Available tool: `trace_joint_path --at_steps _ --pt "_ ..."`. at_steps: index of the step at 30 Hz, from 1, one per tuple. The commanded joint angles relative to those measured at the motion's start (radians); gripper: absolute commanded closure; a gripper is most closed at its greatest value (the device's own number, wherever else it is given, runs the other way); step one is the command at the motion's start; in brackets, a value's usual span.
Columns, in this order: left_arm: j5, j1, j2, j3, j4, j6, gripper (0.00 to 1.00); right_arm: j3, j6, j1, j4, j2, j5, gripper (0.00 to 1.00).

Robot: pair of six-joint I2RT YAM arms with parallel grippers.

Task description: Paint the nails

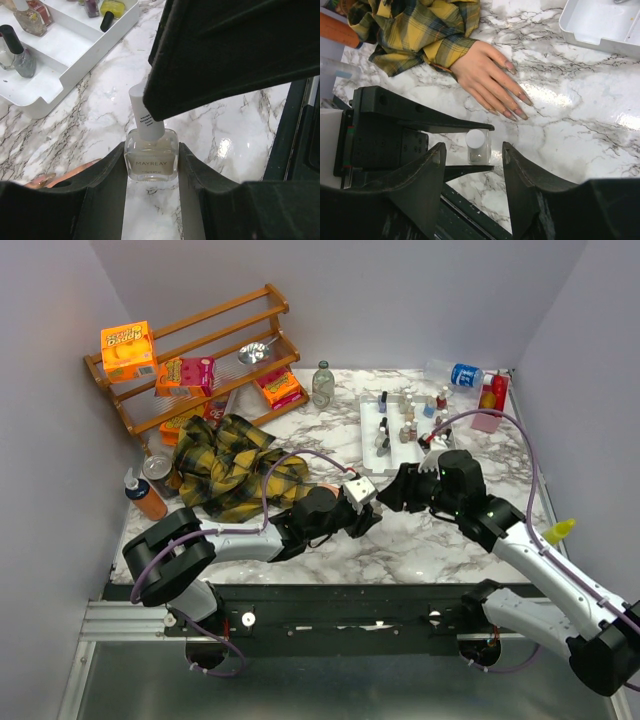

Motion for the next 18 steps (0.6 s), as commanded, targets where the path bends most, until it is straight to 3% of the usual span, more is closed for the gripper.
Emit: trace_joint_path --at_steps 1,7,18 --pt "-0.028 -0.005 0.007 0.023 0.027 -0.006 0.93 -0.005 0.031 0.002 0.078 0.028 0.021 0.44" --pt "-0.027 -0.005 0.005 0.025 0.026 -0.001 0.93 -0.012 0.039 0.004 0.112 0.069 -0.01 0.45" --pt "-0.019 -0.005 0.002 0.026 0.023 -0.001 0.93 -0.03 0.042 0.008 0.123 0.091 -0.023 0.55"
